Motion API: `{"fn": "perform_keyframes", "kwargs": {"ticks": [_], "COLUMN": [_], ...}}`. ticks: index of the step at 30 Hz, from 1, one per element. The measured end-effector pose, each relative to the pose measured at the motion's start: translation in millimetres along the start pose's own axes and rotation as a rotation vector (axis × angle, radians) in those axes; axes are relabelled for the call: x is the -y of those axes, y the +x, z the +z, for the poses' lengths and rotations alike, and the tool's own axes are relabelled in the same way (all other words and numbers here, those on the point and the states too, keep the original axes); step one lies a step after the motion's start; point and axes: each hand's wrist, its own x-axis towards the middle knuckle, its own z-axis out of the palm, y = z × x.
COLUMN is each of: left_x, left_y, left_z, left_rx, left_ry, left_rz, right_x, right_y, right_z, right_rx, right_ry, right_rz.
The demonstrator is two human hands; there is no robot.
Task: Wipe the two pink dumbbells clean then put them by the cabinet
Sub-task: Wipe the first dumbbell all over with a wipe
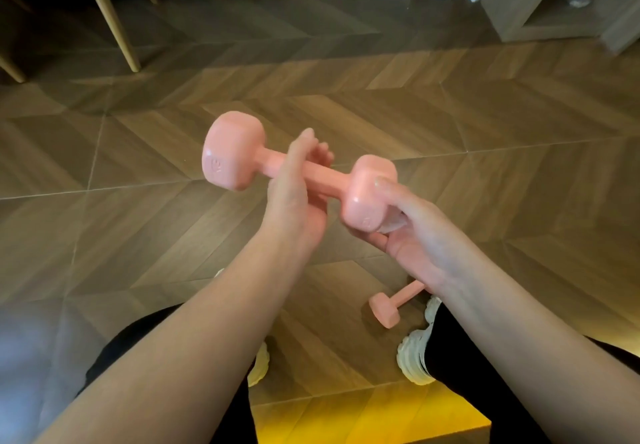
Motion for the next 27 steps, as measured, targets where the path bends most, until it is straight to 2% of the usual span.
{"fn": "perform_keyframes", "kwargs": {"ticks": [2,5,8,14,18,21,24,27], "left_x": [-5.8,-16.5,-22.7,-23.7,-26.2,-27.4,-25.4,-23.3], "left_y": [0.6,4.5,6.9,7.8,9.9,9.8,7.1,4.8], "left_z": [2.3,5.5,4.8,1.9,0.8,2.4,3.8,5.1], "left_rx": [-0.022,-0.05,-0.068,-0.093,-0.079,-0.066,-0.043,-0.017], "left_ry": [-0.21,-0.259,-0.222,-0.223,-0.234,-0.227,-0.193,-0.159], "left_rz": [-0.001,0.004,0.019,-0.009,-0.018,-0.016,-0.019,-0.022], "right_x": [-2.4,-3.6,-5.9,-14.1,-14.0,-10.4,-4.8,-2.8], "right_y": [-0.5,-0.7,-3.4,-9.2,-11.7,-13.8,-14.2,-11.8], "right_z": [7.0,14.0,15.5,9.9,4.7,7.0,11.4,12.3], "right_rx": [0.023,0.013,-0.025,-0.047,-0.011,-0.008,-0.116,-0.174], "right_ry": [-0.059,-0.272,-0.534,-0.912,-1.083,-0.929,-0.651,-0.473], "right_rz": [0.021,-0.071,-0.334,-0.938,-1.188,-1.147,-0.927,-0.682]}}
